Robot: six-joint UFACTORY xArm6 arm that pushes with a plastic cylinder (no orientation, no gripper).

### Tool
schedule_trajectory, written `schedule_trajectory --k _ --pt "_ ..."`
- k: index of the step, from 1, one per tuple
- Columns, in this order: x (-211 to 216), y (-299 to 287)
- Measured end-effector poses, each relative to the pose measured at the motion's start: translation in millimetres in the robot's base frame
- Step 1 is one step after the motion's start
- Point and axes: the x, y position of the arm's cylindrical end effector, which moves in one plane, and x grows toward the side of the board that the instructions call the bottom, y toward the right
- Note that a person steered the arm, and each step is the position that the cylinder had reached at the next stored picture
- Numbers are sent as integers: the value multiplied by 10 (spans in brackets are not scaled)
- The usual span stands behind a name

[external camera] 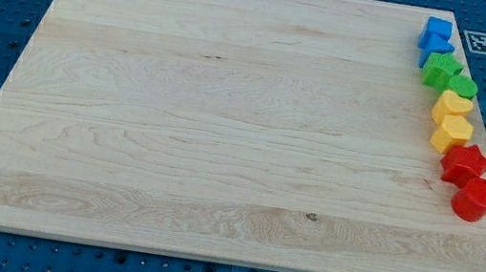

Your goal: Push the red circle towards the center

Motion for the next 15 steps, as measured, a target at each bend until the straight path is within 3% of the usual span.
schedule_trajectory --k 2,4,5,8,10,12,13,14,15 --pt "1027 -91" --pt "1012 -103" --pt "813 -248" --pt "1016 -677" --pt "840 -464" --pt "803 -1280" --pt "978 -1495" --pt "927 -1658" --pt "784 -1425"
